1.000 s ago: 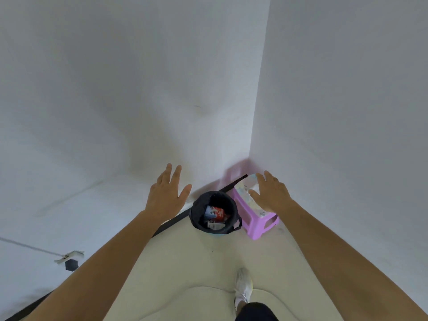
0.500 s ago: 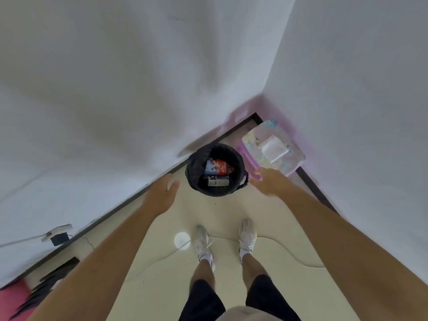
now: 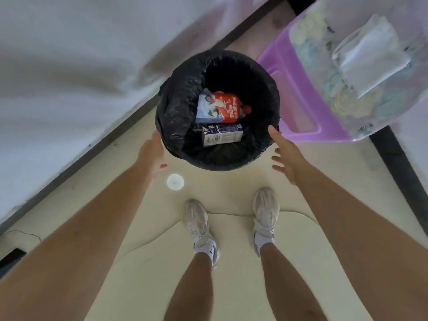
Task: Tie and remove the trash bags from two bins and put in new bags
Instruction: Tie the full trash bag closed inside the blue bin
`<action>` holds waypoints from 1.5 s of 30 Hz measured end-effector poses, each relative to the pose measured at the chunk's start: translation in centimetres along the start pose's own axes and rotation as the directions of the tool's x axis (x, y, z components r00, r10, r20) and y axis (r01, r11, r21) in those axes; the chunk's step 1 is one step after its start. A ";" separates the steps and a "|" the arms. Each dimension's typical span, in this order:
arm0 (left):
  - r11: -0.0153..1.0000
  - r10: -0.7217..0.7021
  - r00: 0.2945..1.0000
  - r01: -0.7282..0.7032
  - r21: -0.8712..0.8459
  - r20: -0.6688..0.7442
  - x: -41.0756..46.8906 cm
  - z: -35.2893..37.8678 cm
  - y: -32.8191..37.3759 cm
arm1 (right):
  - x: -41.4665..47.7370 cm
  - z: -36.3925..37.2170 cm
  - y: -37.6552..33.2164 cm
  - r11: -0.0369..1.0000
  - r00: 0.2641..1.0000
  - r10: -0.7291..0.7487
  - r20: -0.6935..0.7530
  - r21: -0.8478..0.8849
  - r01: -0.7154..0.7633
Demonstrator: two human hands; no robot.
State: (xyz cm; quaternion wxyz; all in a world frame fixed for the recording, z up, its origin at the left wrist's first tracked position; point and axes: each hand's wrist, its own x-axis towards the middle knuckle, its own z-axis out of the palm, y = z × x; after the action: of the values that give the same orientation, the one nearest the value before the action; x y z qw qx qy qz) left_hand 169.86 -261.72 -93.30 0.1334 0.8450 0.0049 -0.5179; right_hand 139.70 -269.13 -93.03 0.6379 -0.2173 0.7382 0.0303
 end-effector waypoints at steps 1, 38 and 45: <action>0.996 -0.029 0.999 0.030 -0.087 0.015 1.7 0.3 -0.4 | 1.4 0.3 0.3 1.000 1.000 0.002 0.021 0.025 -0.002; 0.260 0.900 0.376 -0.868 0.422 0.219 -4.3 3.5 0.8 | 3.3 8.1 1.4 0.931 0.834 -0.336 -0.438 -0.291 0.222; 0.531 0.847 0.515 -0.822 0.206 -0.129 -5.0 4.7 0.0 | 3.7 9.2 0.8 0.927 0.826 -0.373 -0.422 -0.197 0.318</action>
State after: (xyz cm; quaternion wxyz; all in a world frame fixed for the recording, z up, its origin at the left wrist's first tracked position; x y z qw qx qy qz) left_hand 163.45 -262.14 -90.96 0.3142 0.7995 -0.4183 -0.2952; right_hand 147.67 -266.50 -98.45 0.4294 -0.3858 0.8112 -0.0932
